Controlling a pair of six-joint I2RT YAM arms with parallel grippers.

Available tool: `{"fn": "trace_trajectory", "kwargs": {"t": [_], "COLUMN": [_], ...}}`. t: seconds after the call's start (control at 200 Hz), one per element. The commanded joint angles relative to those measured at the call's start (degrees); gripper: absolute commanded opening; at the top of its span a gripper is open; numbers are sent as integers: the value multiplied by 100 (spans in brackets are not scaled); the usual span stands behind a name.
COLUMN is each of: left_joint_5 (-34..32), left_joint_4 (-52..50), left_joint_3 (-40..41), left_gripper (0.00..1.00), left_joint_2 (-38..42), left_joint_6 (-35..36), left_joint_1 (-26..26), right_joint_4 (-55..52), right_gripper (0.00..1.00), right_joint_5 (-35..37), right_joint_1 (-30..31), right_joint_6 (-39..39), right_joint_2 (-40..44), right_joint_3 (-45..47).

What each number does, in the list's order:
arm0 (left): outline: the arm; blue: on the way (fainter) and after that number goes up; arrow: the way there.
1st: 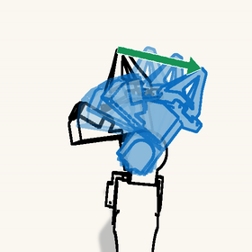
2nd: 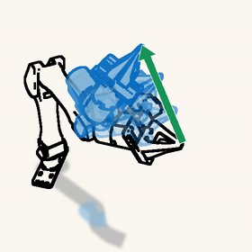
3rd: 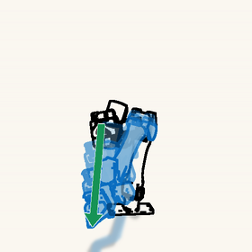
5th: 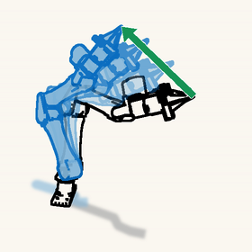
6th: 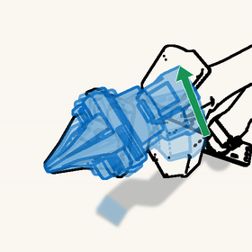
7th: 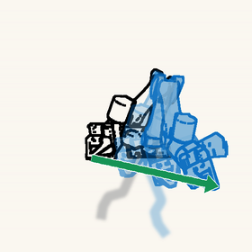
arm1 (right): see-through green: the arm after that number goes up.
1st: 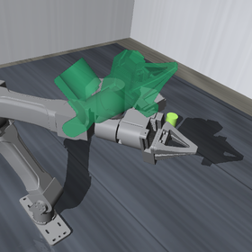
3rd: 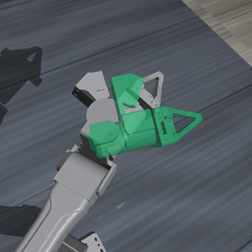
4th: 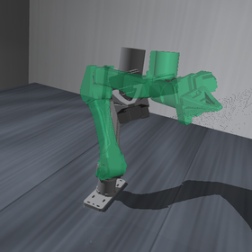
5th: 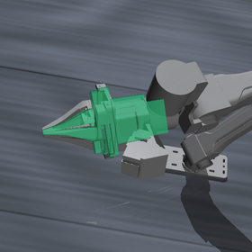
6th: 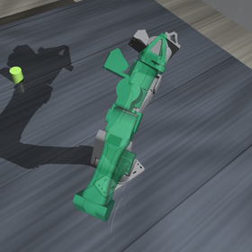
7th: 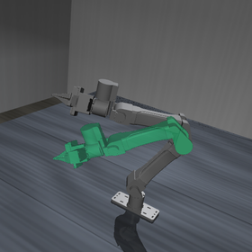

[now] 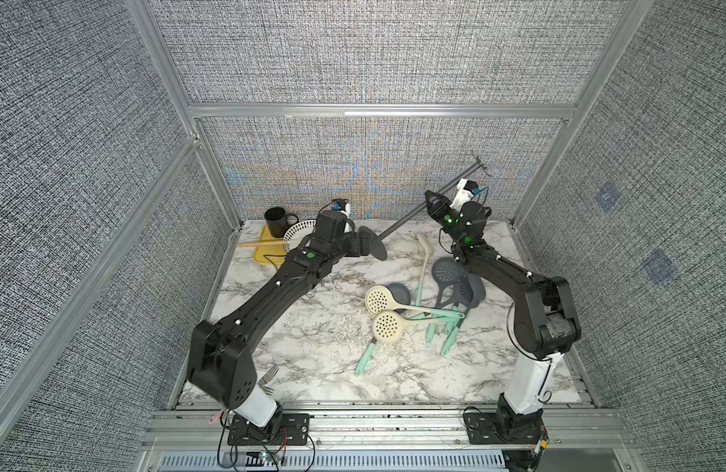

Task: Hang the skimmer on the kitchen utensil rack
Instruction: Pick up the rack from the center of the board, then place the rack at the center of the board.

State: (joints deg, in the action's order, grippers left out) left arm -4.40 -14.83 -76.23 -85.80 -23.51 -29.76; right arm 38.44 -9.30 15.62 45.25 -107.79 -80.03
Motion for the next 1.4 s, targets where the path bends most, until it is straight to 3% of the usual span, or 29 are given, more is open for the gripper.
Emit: {"fn": "trace_trajectory", "kwargs": {"t": [0.0,0.24,0.45,0.611,0.806,0.956,1.126,1.391], "left_joint_5": [-640,-1133,-552,-1,174,406,1134,1204], "left_joint_4": [-132,-599,-721,-175,230,415,727,1122], "left_joint_3": [690,2334,3335,3821,3889,3820,3603,3343], "left_gripper": [90,89,87,86,85,85,85,85], "left_joint_2": [861,3006,3822,3675,3269,2808,2071,1436], "left_joint_6": [-433,-1023,-1435,-1576,-1570,-1529,-1341,-1279], "left_joint_1": [186,403,450,461,460,454,401,173], "right_joint_4": [-51,-748,-807,-318,361,441,190,-135], "right_gripper": [0,0,0,0,0,0,0,0], "right_joint_5": [15,963,1650,2091,2028,2195,2561,2456], "right_joint_1": [399,1926,2846,3190,3281,3369,3345,3211], "right_joint_6": [-849,-2583,-3527,-3814,-3678,-3782,-4048,-4183], "right_joint_2": [181,313,-47,-110,-41,152,669,983], "right_joint_3": [-108,-270,-487,-126,467,844,1336,1672]}}
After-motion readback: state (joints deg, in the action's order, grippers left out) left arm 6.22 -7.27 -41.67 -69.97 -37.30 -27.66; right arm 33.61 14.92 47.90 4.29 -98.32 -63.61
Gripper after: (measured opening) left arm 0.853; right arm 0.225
